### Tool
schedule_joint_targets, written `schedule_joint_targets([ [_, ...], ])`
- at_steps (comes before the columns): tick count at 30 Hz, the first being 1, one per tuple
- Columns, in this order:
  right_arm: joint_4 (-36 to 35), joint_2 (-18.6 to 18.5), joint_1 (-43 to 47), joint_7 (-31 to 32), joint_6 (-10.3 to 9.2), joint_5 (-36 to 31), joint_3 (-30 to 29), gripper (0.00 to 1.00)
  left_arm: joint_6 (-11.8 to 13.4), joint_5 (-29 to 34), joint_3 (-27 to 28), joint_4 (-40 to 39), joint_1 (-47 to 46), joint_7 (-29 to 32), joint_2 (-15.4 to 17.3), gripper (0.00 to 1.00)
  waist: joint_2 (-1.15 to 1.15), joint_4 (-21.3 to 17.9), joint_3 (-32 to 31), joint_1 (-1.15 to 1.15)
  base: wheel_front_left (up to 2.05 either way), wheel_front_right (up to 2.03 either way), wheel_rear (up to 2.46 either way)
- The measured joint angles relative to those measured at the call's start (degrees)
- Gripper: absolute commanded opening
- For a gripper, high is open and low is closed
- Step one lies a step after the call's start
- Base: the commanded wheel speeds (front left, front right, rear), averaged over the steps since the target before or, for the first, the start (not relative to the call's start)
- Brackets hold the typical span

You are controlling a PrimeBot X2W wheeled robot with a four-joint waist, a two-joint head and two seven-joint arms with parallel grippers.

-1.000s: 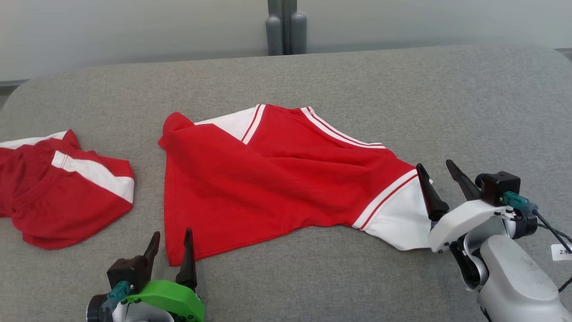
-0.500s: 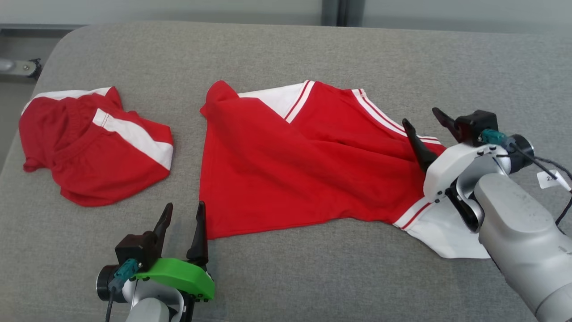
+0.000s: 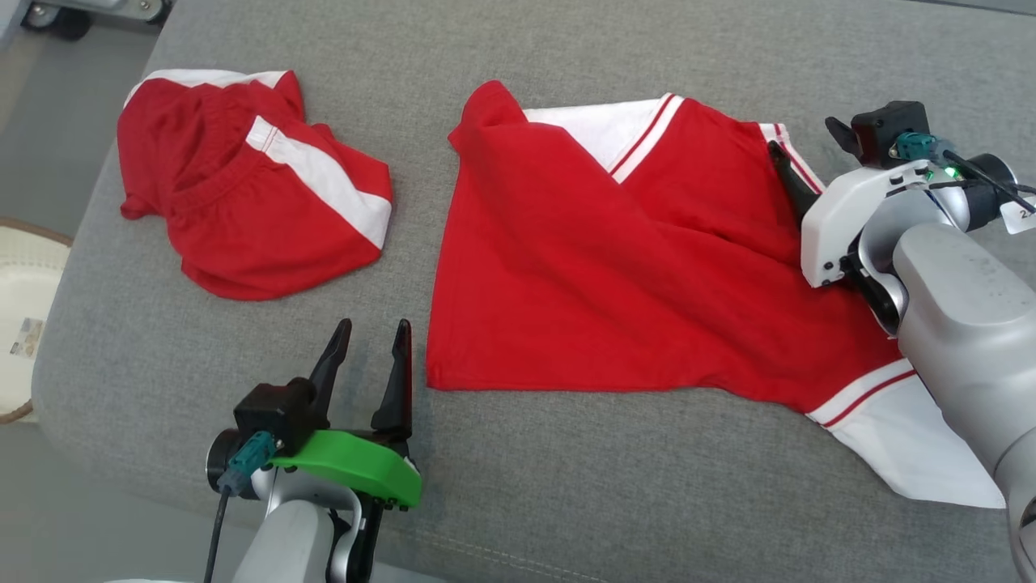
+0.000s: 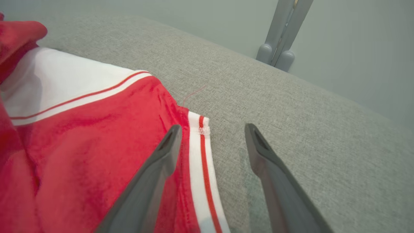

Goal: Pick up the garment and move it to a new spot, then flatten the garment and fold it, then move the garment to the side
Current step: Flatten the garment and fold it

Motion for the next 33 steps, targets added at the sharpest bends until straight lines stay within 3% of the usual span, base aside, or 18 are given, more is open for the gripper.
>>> schedule_joint_targets([
  [5,2.4,0.1,-2.1,1.5,0.0,1.0,2.4,1.0,0.3,-0.5,-1.2,-0.9,-0.6,0.0,0.0,1.0,0.0,2.3,2.8,0.0,0.0,0.0,0.0],
  [6,2.5,0.1,-2.5,1.7,0.0,1.4,2.9,0.84,0.4,-0.5,-1.2,-1.0,-0.8,0.0,0.0,1.0,0.0,2.7,3.3,0.0,0.0,0.0,0.0],
  [8,2.7,-0.2,-3.4,1.9,0.0,2.0,3.6,0.0,0.5,-0.6,-1.2,-1.2,-0.8,0.0,0.0,1.0,0.0,3.3,4.2,0.0,0.0,0.0,0.0],
  [17,10.1,-4.7,-8.8,-3.2,0.08,0.7,0.4,0.0,0.8,-0.6,-1.2,-1.3,-1.6,0.0,0.0,1.0,0.0,3.7,6.1,0.0,0.0,0.0,0.0],
  [22,12.7,-9.9,-13.1,-4.4,0.03,-4.0,-7.3,0.0,0.5,0.0,-1.6,-1.6,-2.5,0.0,0.0,1.0,0.0,3.2,6.9,0.0,0.0,0.0,0.0],
  [28,12.7,-15.3,-13.7,-4.4,0.03,-12.8,-21.8,0.04,0.2,0.7,-1.6,-1.4,-3.1,0.0,0.0,1.0,0.0,2.2,7.0,0.0,0.0,0.0,0.0],
  [30,12.0,-15.9,-12.6,-4.4,0.02,-15.9,-27.7,1.0,-0.1,1.1,-1.7,-1.2,-3.1,0.0,0.0,1.0,0.0,1.7,6.9,0.0,0.0,0.0,0.0],
  [33,9.1,-13.9,-8.5,-4.4,0.01,-20.8,-35.1,1.0,-0.2,1.8,-1.1,-0.9,-3.1,0.0,0.0,1.0,0.0,0.6,6.6,0.0,0.0,0.0,0.0],
])
